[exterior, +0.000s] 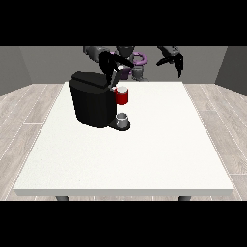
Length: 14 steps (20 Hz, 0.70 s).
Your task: Insert the coffee pod into the coffee machine and close the lid
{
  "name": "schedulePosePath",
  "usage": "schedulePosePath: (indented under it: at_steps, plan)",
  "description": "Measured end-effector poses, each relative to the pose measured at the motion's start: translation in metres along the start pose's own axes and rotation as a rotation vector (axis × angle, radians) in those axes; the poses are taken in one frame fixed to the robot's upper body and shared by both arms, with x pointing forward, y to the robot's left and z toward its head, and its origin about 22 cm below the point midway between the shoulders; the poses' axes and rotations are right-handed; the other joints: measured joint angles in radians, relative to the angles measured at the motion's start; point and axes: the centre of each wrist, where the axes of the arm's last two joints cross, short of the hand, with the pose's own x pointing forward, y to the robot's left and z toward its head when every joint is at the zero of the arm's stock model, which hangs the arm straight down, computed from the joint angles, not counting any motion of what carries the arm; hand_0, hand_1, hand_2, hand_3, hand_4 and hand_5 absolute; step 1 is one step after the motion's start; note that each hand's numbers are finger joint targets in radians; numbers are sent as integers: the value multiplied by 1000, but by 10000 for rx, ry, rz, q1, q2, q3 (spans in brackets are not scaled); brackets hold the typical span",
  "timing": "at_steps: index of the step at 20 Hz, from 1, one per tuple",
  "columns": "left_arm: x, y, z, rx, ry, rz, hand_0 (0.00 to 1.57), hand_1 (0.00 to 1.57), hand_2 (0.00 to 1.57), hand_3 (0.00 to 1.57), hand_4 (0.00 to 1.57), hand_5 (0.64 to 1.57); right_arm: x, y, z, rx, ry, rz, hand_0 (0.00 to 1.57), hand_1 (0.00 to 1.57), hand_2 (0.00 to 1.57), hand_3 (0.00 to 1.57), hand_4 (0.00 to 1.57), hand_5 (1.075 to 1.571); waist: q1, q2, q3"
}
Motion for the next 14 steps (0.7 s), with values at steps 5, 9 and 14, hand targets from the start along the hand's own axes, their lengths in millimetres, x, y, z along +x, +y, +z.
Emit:
schedulePosePath:
  at_steps: [5,9,14]
  plan:
    - [7,-3,-8,-219,-343,12,0,0,0,0,438,1571,16,-14,4,-586,259,387,0,0,0,0,102,1571,408,289,62]
    - [14,-7,-16,-544,-655,-4,0,0,0,0,429,1571,31,-26,9,-1157,453,515,0,0,0,0,53,1571,821,580,123]
    - [28,-14,-27,-889,-1167,-80,0,0,0,0,399,1571,84,-4,10,-360,-2252,1109,0,0,0,0,0,1571,1754,1000,-123]
